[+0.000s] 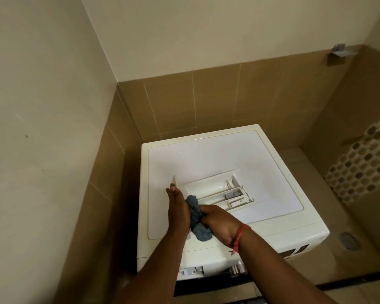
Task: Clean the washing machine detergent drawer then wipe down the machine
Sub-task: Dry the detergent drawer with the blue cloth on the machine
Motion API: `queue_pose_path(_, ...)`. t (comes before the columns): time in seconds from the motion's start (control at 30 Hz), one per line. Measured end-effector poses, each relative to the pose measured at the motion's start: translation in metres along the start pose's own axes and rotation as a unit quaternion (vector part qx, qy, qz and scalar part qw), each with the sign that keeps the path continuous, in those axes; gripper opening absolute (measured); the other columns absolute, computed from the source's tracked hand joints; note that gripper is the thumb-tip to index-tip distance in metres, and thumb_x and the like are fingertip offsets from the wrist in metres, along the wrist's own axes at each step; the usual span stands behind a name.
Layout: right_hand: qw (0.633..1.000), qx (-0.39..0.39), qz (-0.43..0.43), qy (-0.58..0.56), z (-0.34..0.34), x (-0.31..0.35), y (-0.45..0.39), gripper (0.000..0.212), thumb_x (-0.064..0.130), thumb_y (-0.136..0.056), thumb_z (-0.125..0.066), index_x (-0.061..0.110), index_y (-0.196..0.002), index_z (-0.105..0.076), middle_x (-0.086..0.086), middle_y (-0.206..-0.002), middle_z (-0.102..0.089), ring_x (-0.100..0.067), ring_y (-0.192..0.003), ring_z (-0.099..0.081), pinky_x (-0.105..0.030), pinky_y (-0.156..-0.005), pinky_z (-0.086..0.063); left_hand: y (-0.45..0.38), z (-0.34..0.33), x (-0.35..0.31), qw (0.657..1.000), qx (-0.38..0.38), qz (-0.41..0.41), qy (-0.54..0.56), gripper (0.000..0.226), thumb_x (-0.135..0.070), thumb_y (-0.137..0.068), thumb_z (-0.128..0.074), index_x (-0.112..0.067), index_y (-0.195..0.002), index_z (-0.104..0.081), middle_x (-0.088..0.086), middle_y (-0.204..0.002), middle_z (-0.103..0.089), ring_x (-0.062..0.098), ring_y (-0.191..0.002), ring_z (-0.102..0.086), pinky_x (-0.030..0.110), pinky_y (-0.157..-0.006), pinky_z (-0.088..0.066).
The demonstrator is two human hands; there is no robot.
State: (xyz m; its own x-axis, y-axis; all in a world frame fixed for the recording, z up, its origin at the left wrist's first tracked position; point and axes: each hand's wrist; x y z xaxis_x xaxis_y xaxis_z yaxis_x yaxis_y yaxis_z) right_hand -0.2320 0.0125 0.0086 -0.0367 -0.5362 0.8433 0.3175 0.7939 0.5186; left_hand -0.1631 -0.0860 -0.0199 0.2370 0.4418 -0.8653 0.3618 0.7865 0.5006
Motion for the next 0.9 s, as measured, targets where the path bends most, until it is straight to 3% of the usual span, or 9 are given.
queue_pose_path(0.13,0.995,0.023,-0.013,0.099,0.028,0.010,0.022,0.032,-0.011,-0.079,-0.043,-0.002,-0.097,-0.068,-0.002,-0.066,-0.059,-0.010,-0.061,-0.056,-0.023,-0.059,-0.045,0.016,-0.007,-0.007,0.999,0.022,-0.033,-0.033,0.091,-0.079,-0.078,-0.013,-0.034,-0.156,-0.008,-0.007,-0.163,-0.010,0.019,-0.149,-0.017,0.041,-0.122,-0.014)
queue_pose_path(0.23,0.977,-0.150,0.048,0.144,0.040,0.015,0.017,0.027,-0.006,-0.080,-0.047,0.005,-0.091,-0.068,-0.006,-0.081,-0.068,-0.015,-0.073,-0.062,-0.024,-0.062,-0.047,0.017,-0.010,-0.011,0.987,0.019,-0.086,-0.136,0.085,-0.073,-0.082,-0.013,-0.032,-0.155,0.002,-0.006,-0.164,0.006,0.018,-0.151,-0.007,0.041,-0.122,-0.013)
queue_pose_path(0.3,0.946,-0.227,0.125,0.197,0.029,0.014,0.015,0.023,-0.003,-0.081,-0.047,0.011,-0.090,-0.063,-0.006,-0.086,-0.064,-0.020,-0.075,-0.062,-0.027,-0.063,-0.048,0.014,-0.011,-0.013,0.960,0.011,-0.154,-0.234,0.077,-0.064,-0.091,-0.021,-0.030,-0.156,0.003,-0.005,-0.164,0.010,0.018,-0.151,-0.005,0.037,-0.119,-0.016)
queue_pose_path(0.47,0.864,-0.214,0.246,0.385,-0.023,-0.025,0.023,0.060,-0.014,-0.067,-0.044,0.016,-0.113,-0.067,0.002,-0.107,-0.063,-0.021,-0.093,-0.053,-0.021,-0.075,-0.039,0.000,-0.013,-0.020,0.870,0.009,-0.288,-0.400,0.062,-0.038,-0.104,-0.035,-0.025,-0.156,-0.005,-0.004,-0.164,0.006,0.016,-0.151,0.007,0.035,-0.122,-0.008)
queue_pose_path(0.53,0.842,-0.236,0.261,0.409,-0.024,-0.036,0.025,0.068,-0.015,-0.061,-0.050,0.017,-0.119,-0.067,0.003,-0.114,-0.065,-0.020,-0.096,-0.056,-0.022,-0.077,-0.048,-0.007,-0.013,-0.021,0.839,0.016,-0.295,-0.457,0.062,-0.036,-0.104,-0.036,-0.022,-0.156,-0.005,-0.002,-0.164,0.006,0.019,-0.151,0.010,0.035,-0.123,-0.005)
queue_pose_path(0.6,0.819,-0.262,0.258,0.441,-0.010,-0.048,0.028,0.061,-0.010,-0.062,-0.052,0.014,-0.115,-0.070,-0.001,-0.115,-0.068,-0.021,-0.095,-0.060,-0.027,-0.078,-0.056,-0.008,-0.011,-0.019,0.822,0.013,-0.302,-0.482,0.063,-0.035,-0.104,-0.035,-0.019,-0.157,-0.003,0.000,-0.164,0.007,0.022,-0.151,0.010,0.035,-0.123,-0.005)
queue_pose_path(0.67,0.811,-0.301,0.226,0.448,0.014,-0.062,0.038,0.055,-0.008,-0.064,-0.048,0.011,-0.109,-0.073,-0.006,-0.113,-0.069,-0.025,-0.093,-0.060,-0.032,-0.076,-0.058,-0.006,-0.009,-0.017,0.813,0.012,-0.306,-0.495,0.063,-0.037,-0.105,-0.032,-0.017,-0.156,-0.002,0.001,-0.164,0.008,0.023,-0.151,0.011,0.034,-0.123,-0.004)
queue_pose_path(0.8,0.827,-0.386,0.124,0.390,0.027,-0.073,0.041,0.063,-0.025,-0.048,-0.064,0.007,-0.102,-0.074,-0.010,-0.106,-0.069,-0.032,-0.086,-0.058,-0.035,-0.069,-0.058,-0.002,-0.012,-0.016,0.794,-0.007,-0.316,-0.519,0.060,-0.041,-0.105,-0.023,-0.018,-0.156,-0.001,-0.001,-0.164,0.008,0.023,-0.150,0.012,0.036,-0.123,-0.004)
queue_pose_path(0.9,0.839,-0.367,0.174,0.363,-0.015,-0.056,0.032,0.053,-0.011,-0.053,-0.055,0.012,-0.097,-0.075,-0.005,-0.099,-0.069,-0.029,-0.082,-0.056,-0.023,-0.071,-0.047,-0.002,-0.014,-0.017,0.797,-0.009,-0.306,-0.521,0.060,-0.040,-0.105,-0.022,-0.017,-0.157,-0.003,-0.001,-0.164,0.005,0.024,-0.151,0.011,0.037,-0.123,-0.005)
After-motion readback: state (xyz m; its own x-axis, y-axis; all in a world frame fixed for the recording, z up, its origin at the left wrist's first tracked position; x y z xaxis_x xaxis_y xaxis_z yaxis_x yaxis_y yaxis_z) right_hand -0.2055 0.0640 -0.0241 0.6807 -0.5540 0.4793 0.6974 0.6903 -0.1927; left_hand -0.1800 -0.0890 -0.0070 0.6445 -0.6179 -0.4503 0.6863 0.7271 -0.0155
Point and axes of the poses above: each hand's wrist, its own y-axis away from the middle knuckle, its own z-axis out of the back of the hand, x = y × z
